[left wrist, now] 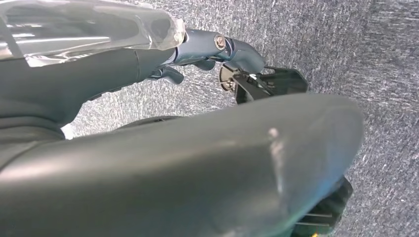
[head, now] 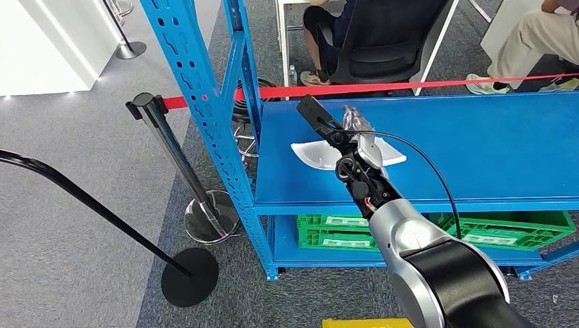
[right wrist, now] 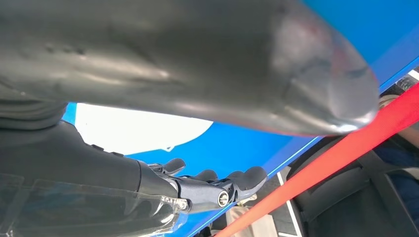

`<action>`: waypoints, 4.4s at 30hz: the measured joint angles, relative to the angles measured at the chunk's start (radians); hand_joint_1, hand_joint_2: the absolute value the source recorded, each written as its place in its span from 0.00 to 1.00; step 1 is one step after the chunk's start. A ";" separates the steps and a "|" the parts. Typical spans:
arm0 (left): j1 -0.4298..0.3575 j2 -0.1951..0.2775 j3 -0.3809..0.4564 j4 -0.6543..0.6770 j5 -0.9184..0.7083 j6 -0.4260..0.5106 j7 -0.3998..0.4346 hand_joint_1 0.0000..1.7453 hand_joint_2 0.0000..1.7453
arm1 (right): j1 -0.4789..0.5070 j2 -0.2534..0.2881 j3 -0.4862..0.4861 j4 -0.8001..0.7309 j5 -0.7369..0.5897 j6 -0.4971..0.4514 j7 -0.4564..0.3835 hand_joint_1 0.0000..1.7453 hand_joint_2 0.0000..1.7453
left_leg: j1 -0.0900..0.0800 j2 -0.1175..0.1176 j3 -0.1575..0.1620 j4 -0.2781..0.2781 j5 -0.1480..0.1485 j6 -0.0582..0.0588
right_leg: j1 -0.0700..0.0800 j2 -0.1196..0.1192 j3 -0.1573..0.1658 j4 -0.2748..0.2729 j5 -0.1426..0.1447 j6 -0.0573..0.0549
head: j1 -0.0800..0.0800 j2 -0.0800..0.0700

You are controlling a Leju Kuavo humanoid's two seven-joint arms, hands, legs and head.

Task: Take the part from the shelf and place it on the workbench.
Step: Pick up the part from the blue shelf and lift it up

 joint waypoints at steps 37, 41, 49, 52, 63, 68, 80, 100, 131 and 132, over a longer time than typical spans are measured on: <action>0.003 -0.008 0.000 0.001 -0.006 -0.007 -0.002 0.00 0.00 | 0.015 -0.008 -0.045 -0.003 0.082 0.029 -0.026 0.00 0.00 | -0.027 0.003 0.138 -0.269 0.094 0.042 | 0.001 0.002 0.001 -0.019 0.011 0.016 | -0.004 0.000; 0.003 -0.011 0.000 0.001 -0.007 -0.010 -0.003 0.00 0.00 | 0.015 -0.017 -0.049 -0.005 0.092 0.027 -0.021 0.00 0.00 | -0.017 0.010 0.173 -0.321 0.121 0.054 | 0.009 0.000 -0.032 0.062 -0.040 0.025 | 0.000 0.000; 0.003 -0.016 0.000 0.000 -0.007 -0.015 -0.003 0.00 0.00 | 0.028 -0.029 -0.058 -0.004 0.092 0.027 -0.018 0.00 0.00 | -0.016 0.003 0.163 -0.278 0.093 0.037 | 0.005 -0.004 -0.019 0.021 0.011 0.039 | 0.003 0.000; 0.003 -0.016 0.000 0.001 -0.007 -0.015 -0.002 0.00 0.00 | 0.030 -0.029 -0.060 -0.004 0.092 0.027 -0.018 0.00 0.00 | -0.018 0.003 0.150 -0.256 0.082 0.029 | 0.008 0.001 -0.009 -0.005 0.013 0.021 | -0.002 0.000; 0.005 -0.017 0.001 0.001 -0.009 -0.017 -0.003 0.00 0.00 | 0.074 -0.042 -0.073 -0.003 0.095 0.034 -0.002 0.00 0.00 | -0.005 0.004 0.089 -0.136 0.044 0.018 | 0.002 0.001 -0.012 -0.007 0.018 0.003 | -0.007 0.000; 0.005 -0.019 0.001 0.000 -0.013 -0.006 0.003 0.00 0.00 | 0.121 -0.055 -0.094 -0.002 0.101 0.026 0.004 0.00 0.75 | -0.022 0.004 0.161 -0.278 0.086 0.044 | -0.003 0.000 -0.007 -0.024 0.026 0.024 | -0.014 0.000; 0.004 -0.016 0.001 0.000 -0.024 -0.006 -0.007 0.00 0.00 | 0.140 -0.067 -0.260 -0.002 -0.055 -0.023 -0.164 0.00 0.00 | -0.005 0.001 0.154 -0.250 0.072 0.038 | -0.023 -0.001 -0.011 0.011 0.006 0.072 | -0.004 0.000; 0.005 -0.023 0.004 0.001 -0.020 -0.004 -0.009 0.00 0.00 | 0.105 -0.047 -0.314 -0.006 -0.041 -0.020 -0.173 0.00 0.00 | -0.010 -0.002 0.154 -0.269 0.084 0.014 | -0.015 0.006 -0.005 -0.009 0.008 0.033 | -0.008 0.000; 0.004 -0.032 0.004 0.006 -0.039 -0.015 -0.011 0.00 0.00 | -0.020 -0.055 -0.320 -0.014 0.021 0.008 -0.152 0.00 1.00 | -0.010 -0.002 0.154 -0.270 0.084 0.014 | -0.016 0.005 0.004 -0.025 0.014 0.039 | -0.008 0.000; 0.004 -0.033 0.004 0.006 -0.039 -0.015 -0.011 0.00 0.00 | -0.020 -0.055 -0.320 -0.014 0.021 0.008 -0.152 0.00 1.00 | -0.010 -0.002 0.154 -0.270 0.084 0.014 | -0.016 0.005 0.004 -0.025 0.014 0.039 | -0.008 0.000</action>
